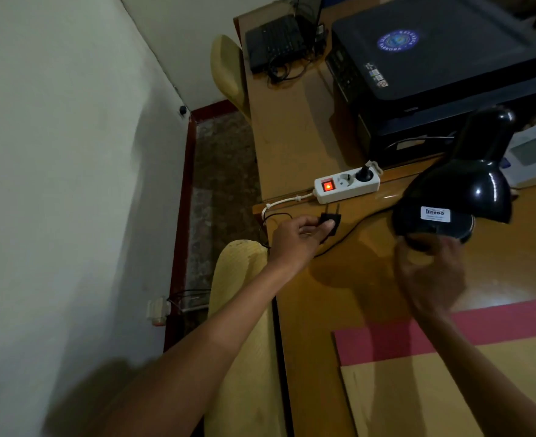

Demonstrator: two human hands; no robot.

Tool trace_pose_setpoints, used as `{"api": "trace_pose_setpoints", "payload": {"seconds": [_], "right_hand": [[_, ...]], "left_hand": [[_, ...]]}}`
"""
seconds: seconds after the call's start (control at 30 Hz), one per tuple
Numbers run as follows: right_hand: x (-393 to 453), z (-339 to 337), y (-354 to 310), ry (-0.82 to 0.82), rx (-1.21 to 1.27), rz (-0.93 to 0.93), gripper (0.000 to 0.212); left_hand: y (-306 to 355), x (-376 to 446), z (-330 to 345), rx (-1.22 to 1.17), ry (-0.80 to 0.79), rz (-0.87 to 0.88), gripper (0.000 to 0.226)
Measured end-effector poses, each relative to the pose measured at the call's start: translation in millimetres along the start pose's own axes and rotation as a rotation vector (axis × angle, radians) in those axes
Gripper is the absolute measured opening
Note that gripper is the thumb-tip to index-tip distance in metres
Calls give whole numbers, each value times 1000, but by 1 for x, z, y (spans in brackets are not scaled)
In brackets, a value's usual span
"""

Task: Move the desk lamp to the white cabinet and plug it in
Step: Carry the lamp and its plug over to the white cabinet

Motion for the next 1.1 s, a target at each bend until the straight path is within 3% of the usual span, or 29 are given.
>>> {"api": "trace_pose_setpoints", "payload": {"seconds": [0.1, 0.2, 0.27, 0.4, 0.6, 0.73, 1.1], "right_hand": [[13, -1, 65, -38, -96, 308, 76], [41, 9, 78, -174, -161, 170, 115], [57, 23, 73, -309, -152, 39, 126], [81, 47, 58, -444, -213, -147, 121], [87, 46, 60, -327, -320, -213, 121], [73, 51, 56, -311, -287, -104, 128], [57, 57, 35, -182, -64, -36, 122]], "left_hand": [[0, 2, 4, 4, -11, -4, 31], [-2, 6, 13, 24, -21, -16, 29], [-4, 8, 18, 32, -30, -16, 30], [-8, 8, 28, 70, -66, 0, 31], [-10, 9, 31, 61, -98, 5, 36], [-10, 5, 33, 62, -99, 41, 15], [-15, 0, 20, 106, -56, 50, 26]]}}
Point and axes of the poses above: each hand's wrist, its own x-axis towards the middle knuckle, its own z-axis out of the palm, y = z × x, the point moved 10 cm from there along x, towards the middle knuckle, and after that the axes turned 14 degrees about -x, right-handed, at the moved point
